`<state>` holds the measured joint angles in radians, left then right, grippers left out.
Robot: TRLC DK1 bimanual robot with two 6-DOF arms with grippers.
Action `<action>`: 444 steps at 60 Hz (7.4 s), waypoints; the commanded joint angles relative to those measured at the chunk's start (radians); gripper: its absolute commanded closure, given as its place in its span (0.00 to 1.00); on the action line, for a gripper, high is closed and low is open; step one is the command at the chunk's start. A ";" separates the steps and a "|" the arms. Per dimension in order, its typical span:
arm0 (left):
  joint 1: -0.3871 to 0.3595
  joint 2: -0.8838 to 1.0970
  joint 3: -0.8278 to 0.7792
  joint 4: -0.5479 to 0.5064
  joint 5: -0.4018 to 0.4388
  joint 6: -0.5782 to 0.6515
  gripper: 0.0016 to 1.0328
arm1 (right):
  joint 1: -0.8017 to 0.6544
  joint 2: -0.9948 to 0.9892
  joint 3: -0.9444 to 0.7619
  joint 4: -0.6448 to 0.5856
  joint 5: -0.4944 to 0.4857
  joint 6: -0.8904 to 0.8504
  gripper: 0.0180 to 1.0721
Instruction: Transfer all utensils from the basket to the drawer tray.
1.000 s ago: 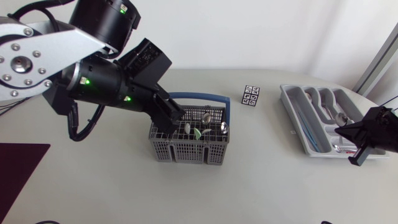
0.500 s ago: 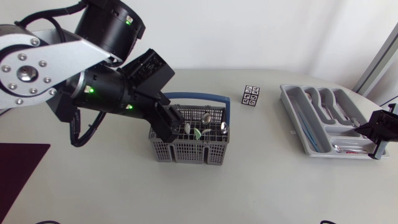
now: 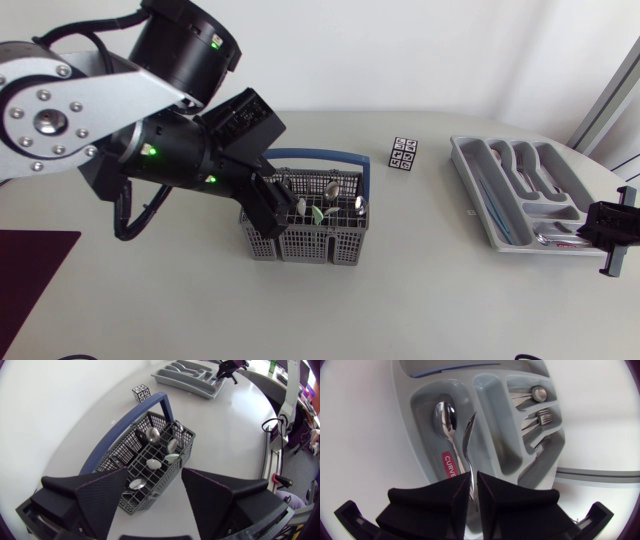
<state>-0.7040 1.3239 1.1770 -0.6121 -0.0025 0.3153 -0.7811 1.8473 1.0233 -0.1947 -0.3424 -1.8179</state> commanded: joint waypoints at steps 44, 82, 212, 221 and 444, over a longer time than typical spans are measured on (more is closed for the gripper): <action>-0.084 0.078 0.012 0.064 -0.114 0.590 0.25 | 0.126 -0.347 -0.264 -0.003 -0.087 0.121 0.19; -0.140 0.190 -0.007 0.130 -0.140 0.869 0.43 | 0.480 -0.671 -0.520 0.005 -0.055 0.341 0.19; -0.176 -0.009 0.268 -0.138 -0.134 0.548 0.97 | 0.875 -1.004 -0.586 -0.091 0.046 0.827 0.14; -0.227 0.115 0.354 -0.204 -0.129 0.291 0.97 | 0.976 -1.097 -0.557 -0.132 0.040 1.014 0.15; -0.140 0.224 0.076 0.043 -0.160 0.599 0.44 | 0.049 0.110 0.109 -0.095 -0.003 -0.144 0.69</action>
<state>-0.8352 1.5768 1.2812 -0.5697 -0.1593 0.8734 -0.7231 1.9530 1.1522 -0.3252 -0.3508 -1.9163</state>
